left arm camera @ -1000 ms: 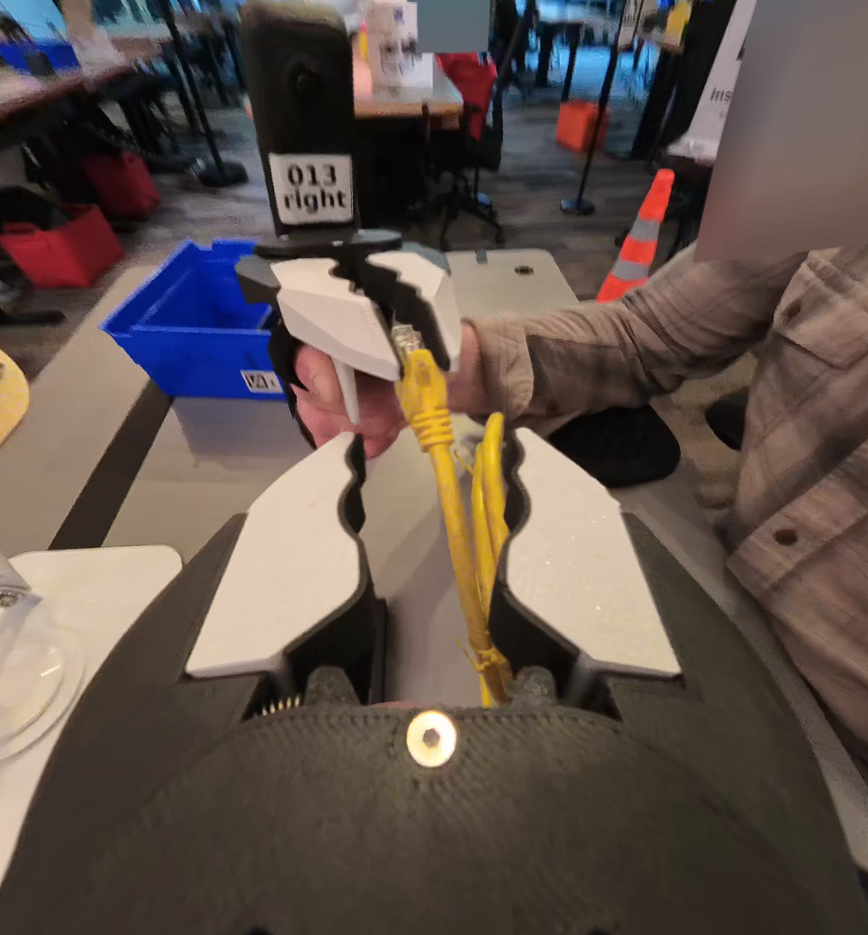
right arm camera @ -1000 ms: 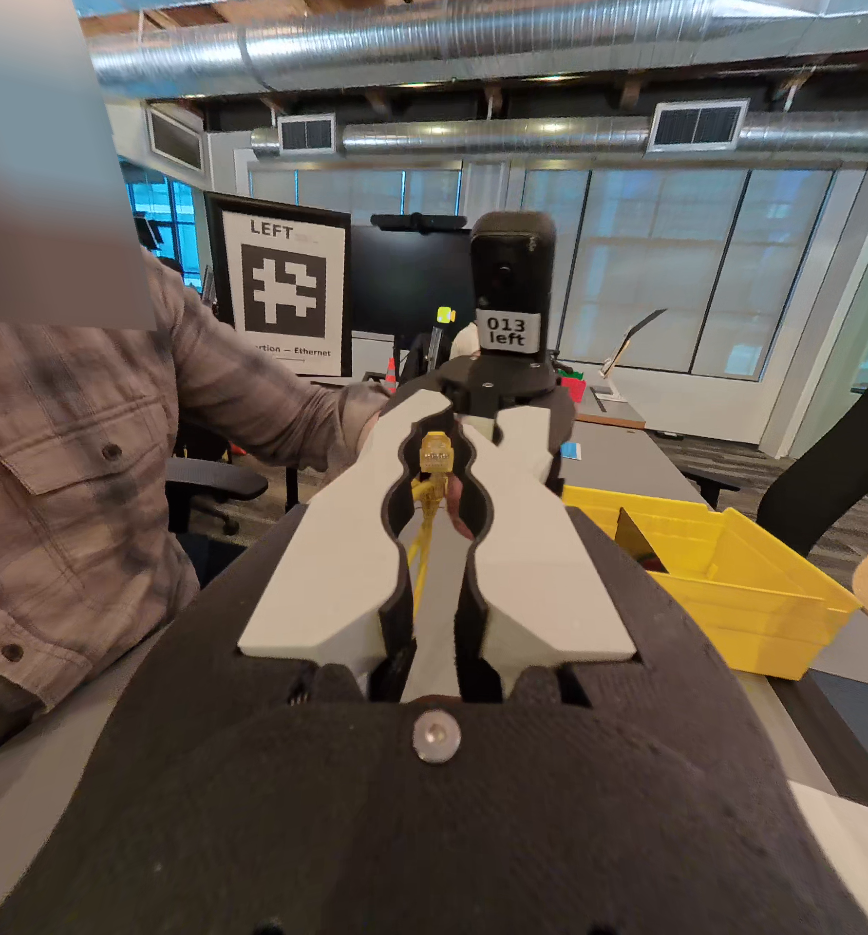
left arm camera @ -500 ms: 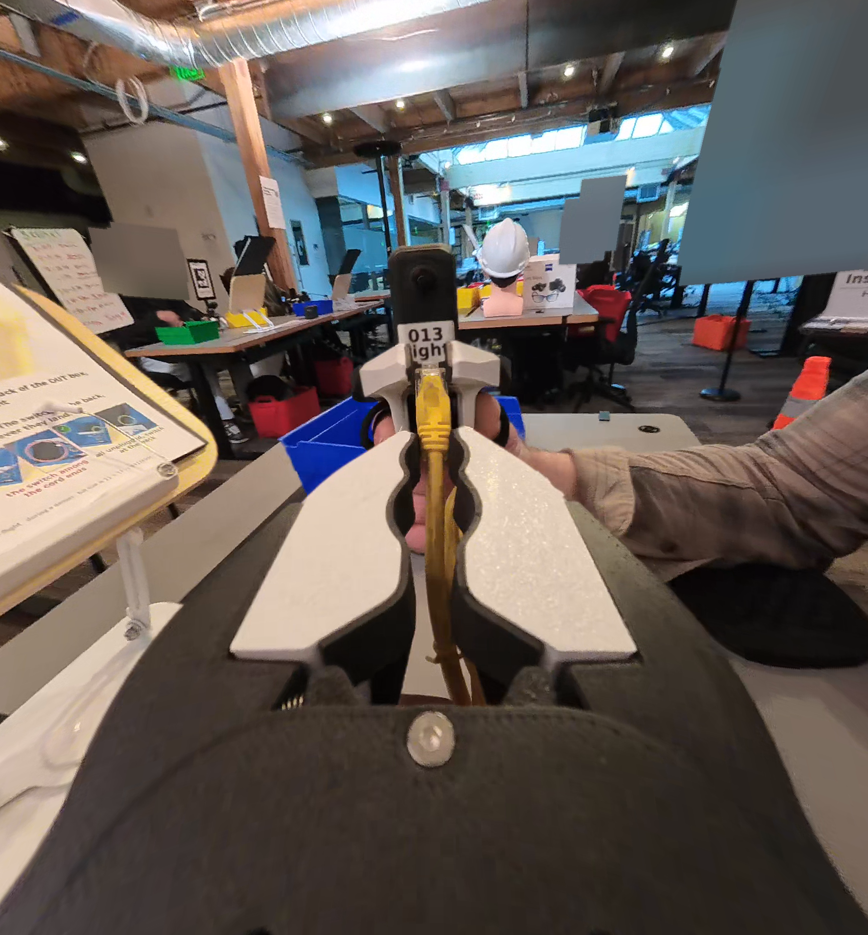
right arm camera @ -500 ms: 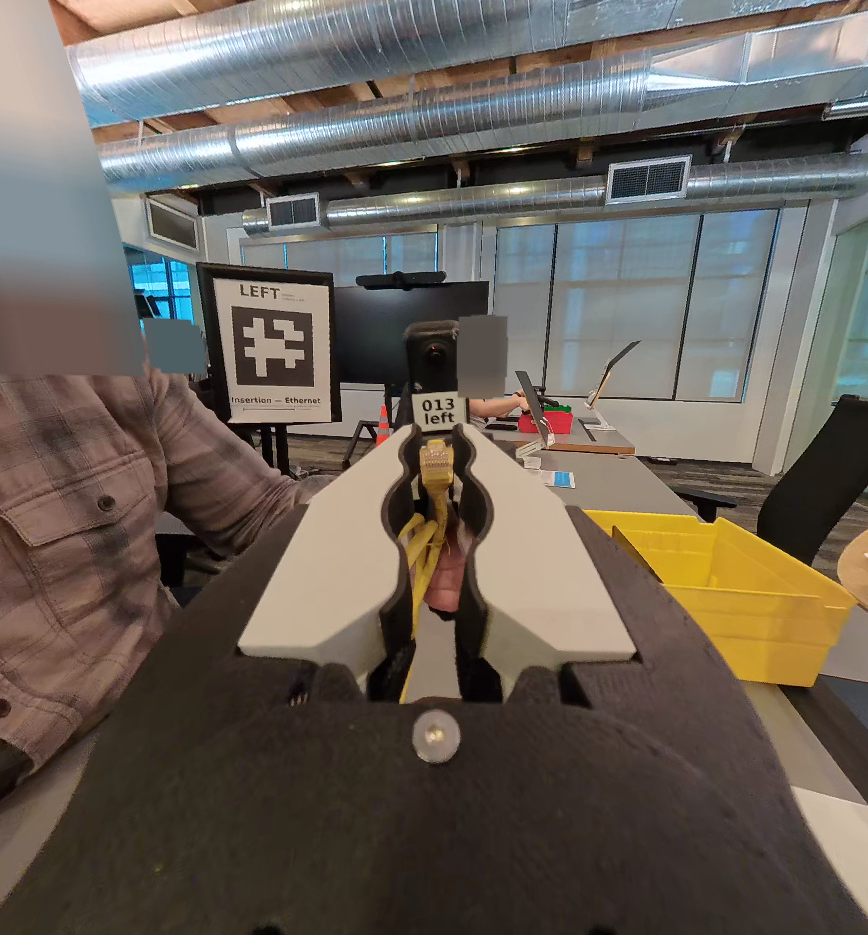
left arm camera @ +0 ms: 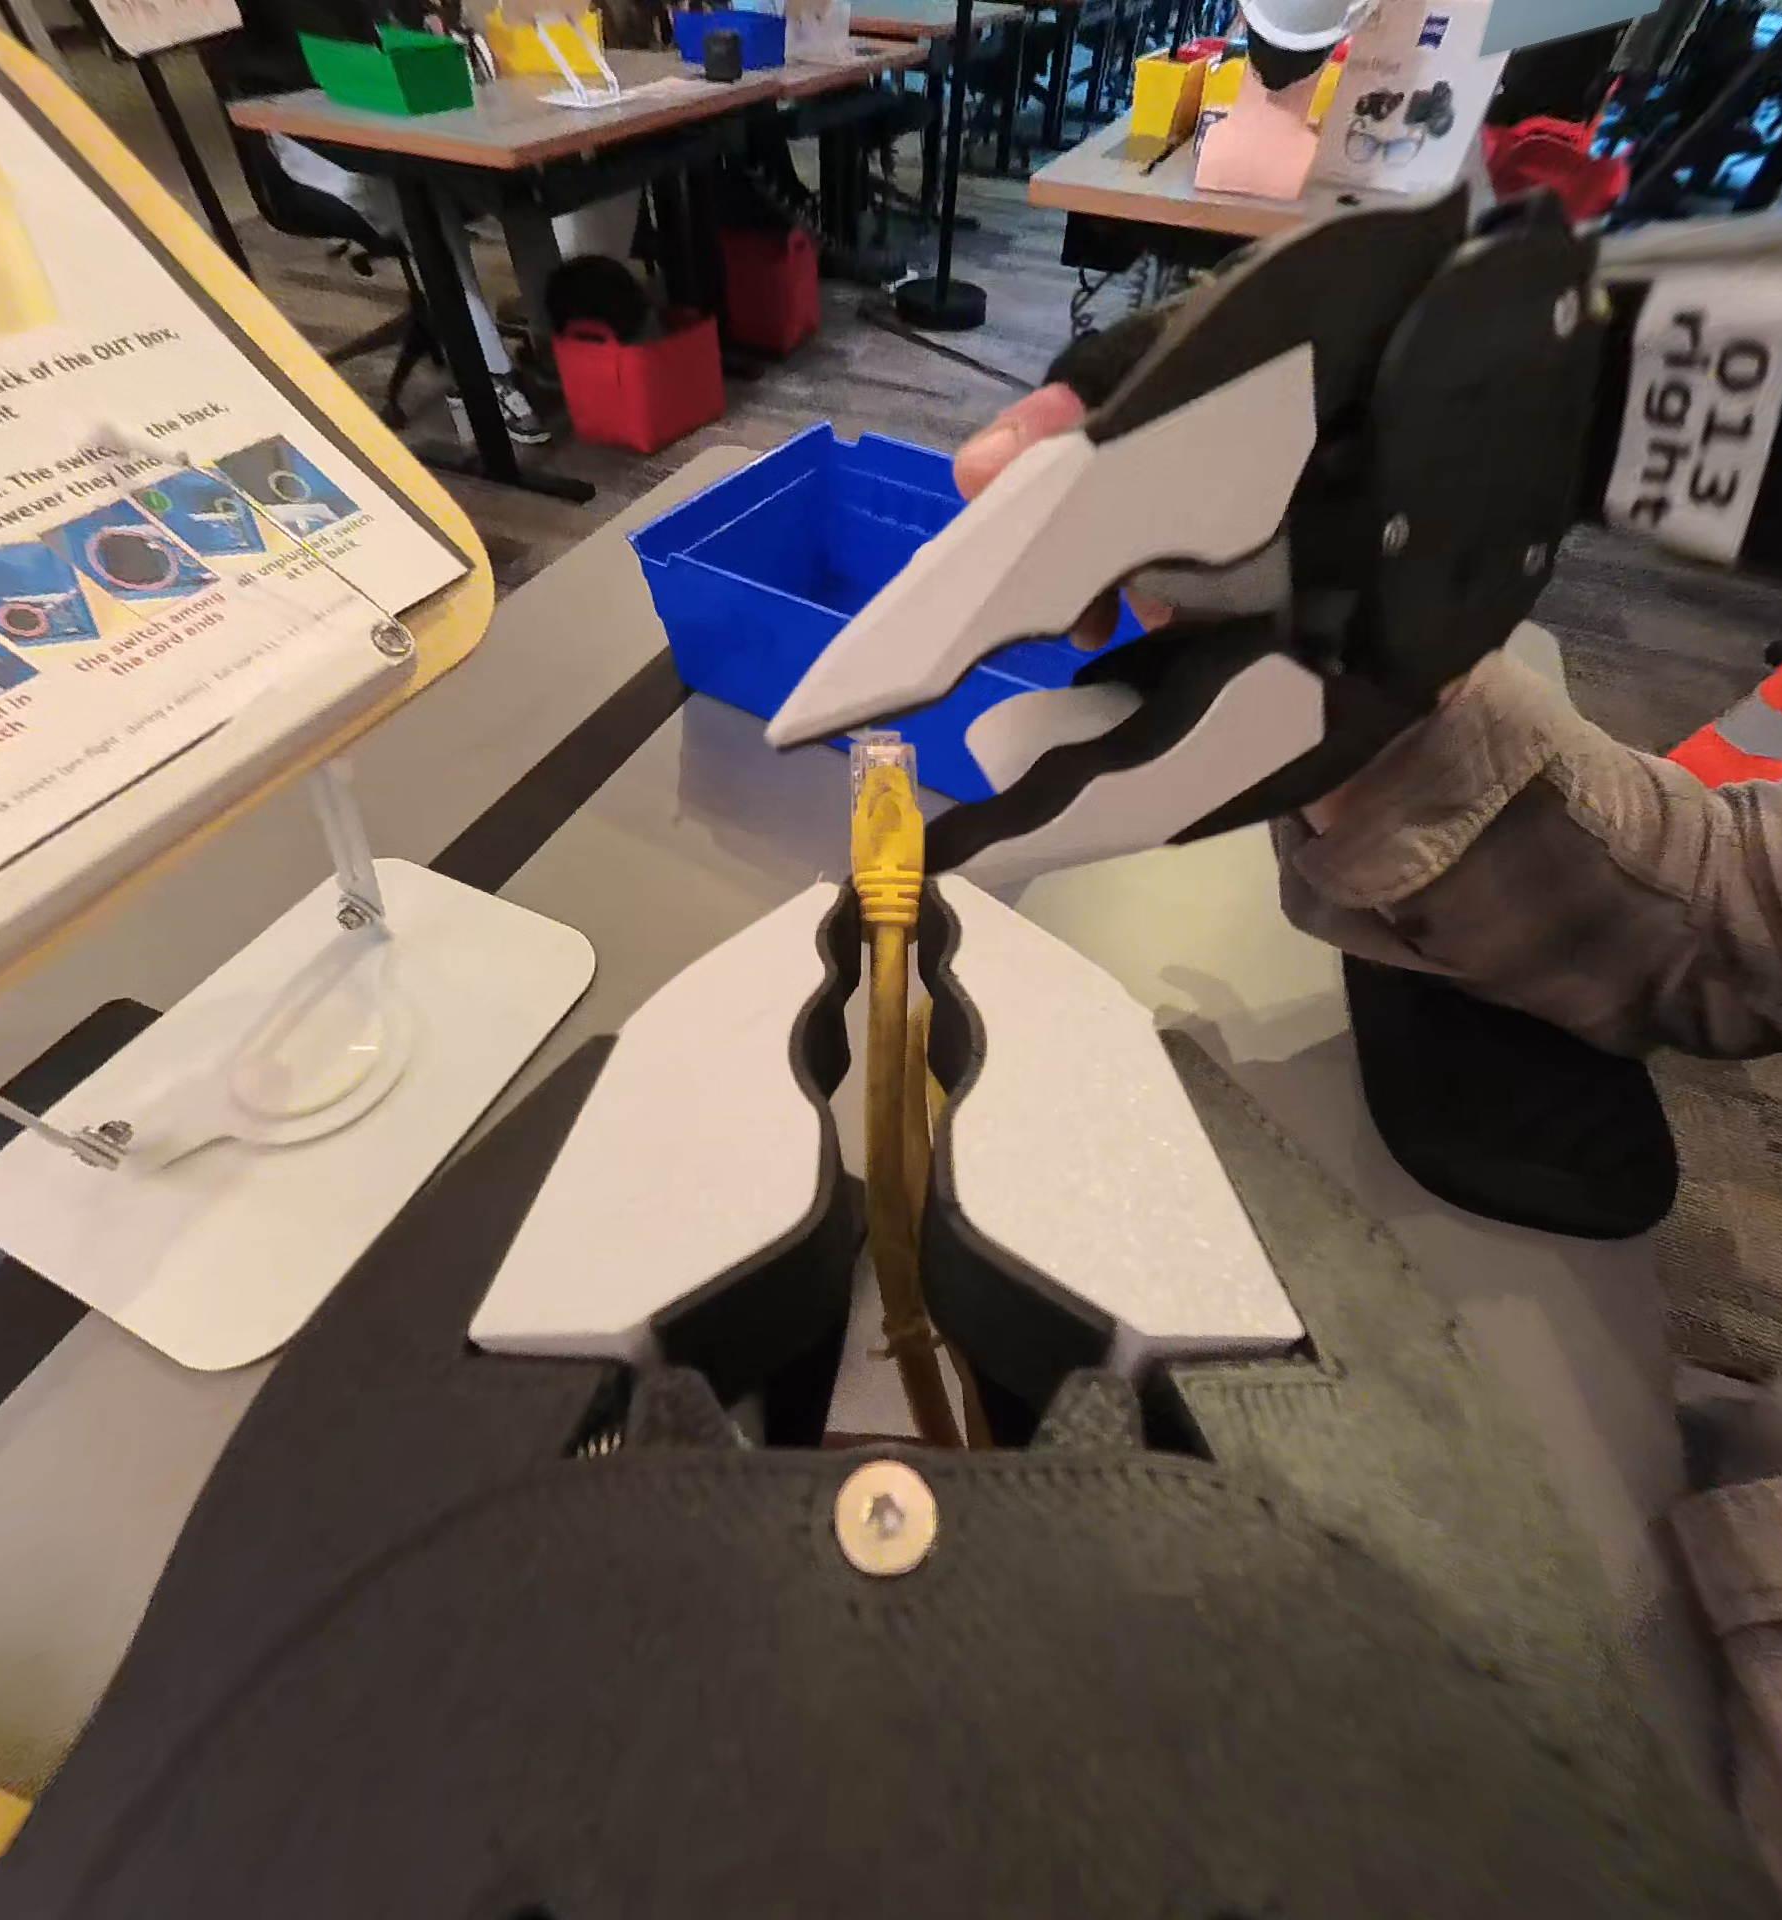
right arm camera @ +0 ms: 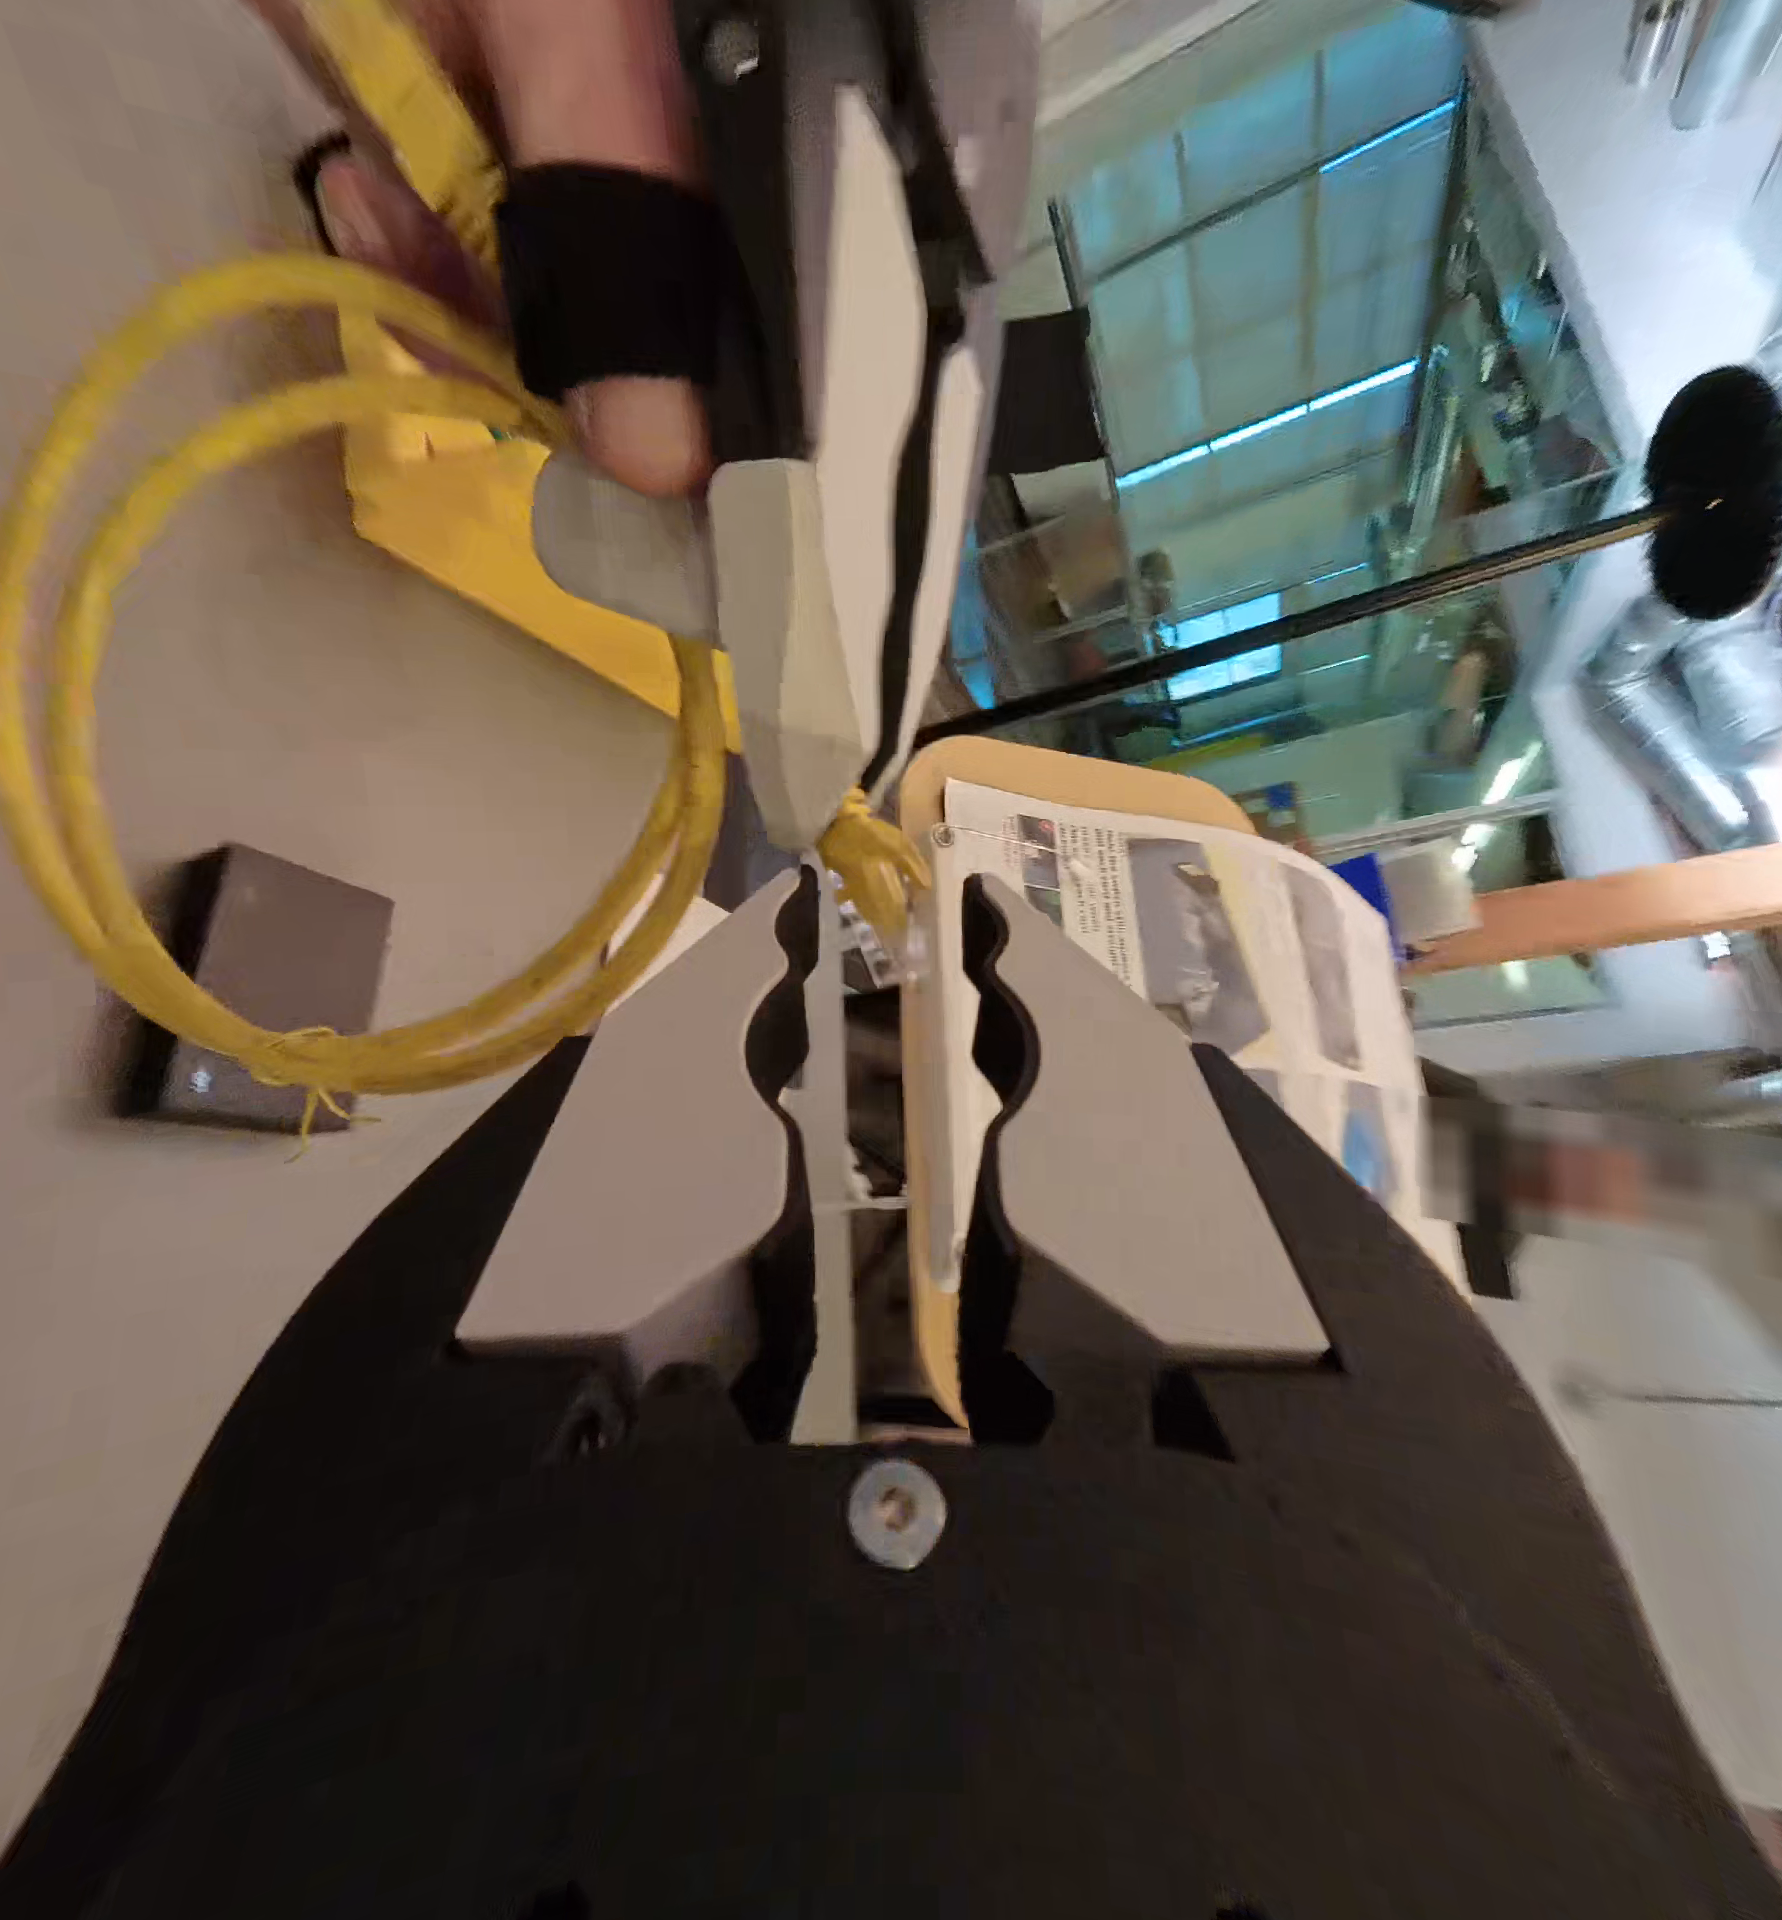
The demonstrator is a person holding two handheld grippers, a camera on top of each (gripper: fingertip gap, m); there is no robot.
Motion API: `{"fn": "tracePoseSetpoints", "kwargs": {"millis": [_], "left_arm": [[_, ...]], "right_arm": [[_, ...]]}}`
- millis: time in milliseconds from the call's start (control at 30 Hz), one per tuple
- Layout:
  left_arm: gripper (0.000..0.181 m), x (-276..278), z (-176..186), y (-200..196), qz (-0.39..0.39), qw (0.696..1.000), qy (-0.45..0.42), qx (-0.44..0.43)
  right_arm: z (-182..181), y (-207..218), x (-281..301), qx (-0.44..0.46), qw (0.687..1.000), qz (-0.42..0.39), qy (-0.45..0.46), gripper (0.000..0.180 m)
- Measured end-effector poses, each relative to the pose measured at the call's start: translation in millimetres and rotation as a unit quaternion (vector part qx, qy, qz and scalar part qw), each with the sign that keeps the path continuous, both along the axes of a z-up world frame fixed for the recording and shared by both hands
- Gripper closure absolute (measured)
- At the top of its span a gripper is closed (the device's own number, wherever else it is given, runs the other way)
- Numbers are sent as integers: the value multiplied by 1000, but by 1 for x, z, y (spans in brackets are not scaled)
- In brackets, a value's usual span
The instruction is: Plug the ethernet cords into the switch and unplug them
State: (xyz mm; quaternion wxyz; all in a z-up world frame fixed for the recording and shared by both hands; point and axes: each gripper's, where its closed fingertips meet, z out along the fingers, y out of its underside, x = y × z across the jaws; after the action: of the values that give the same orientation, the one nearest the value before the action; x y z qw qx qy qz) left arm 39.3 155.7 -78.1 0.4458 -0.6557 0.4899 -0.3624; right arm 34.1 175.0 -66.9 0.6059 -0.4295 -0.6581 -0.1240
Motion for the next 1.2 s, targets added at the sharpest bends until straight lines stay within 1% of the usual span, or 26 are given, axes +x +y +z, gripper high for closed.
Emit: {"fn": "tracePoseSetpoints", "kwargs": {"millis": [67,167,300,400,567,700,833,1100,1200], "left_arm": [[170,0,0,-1,5,1000,7,-16],[170,-3,10,1,12,1000,-11,-19],[170,-3,29,-2,9,999,-49,15],[161,-1,38,-5,4,997,-78,25],[157,1,45,0,27,994,-100,44],[167,-1,45,5,44,992,-113,34],[167,-4,40,6,51,990,-131,6],[167,-7,37,8,65,989,-133,-12],[166,-6,37,9,70,986,-149,-24]], "right_arm": [[-1,4,-3,43,998,-22,-27,163],[7,5,-5,58,998,-36,-4,166],[23,1,-8,1,994,-1,105,167],[30,2,-8,-46,983,21,179,168],[30,3,-14,-60,974,26,219,169],[33,2,-18,-14,976,1,215,168],[31,4,-22,16,977,-16,211,168],[29,5,-24,35,977,-26,209,168],[28,7,-23,47,978,-34,198,168]]}}
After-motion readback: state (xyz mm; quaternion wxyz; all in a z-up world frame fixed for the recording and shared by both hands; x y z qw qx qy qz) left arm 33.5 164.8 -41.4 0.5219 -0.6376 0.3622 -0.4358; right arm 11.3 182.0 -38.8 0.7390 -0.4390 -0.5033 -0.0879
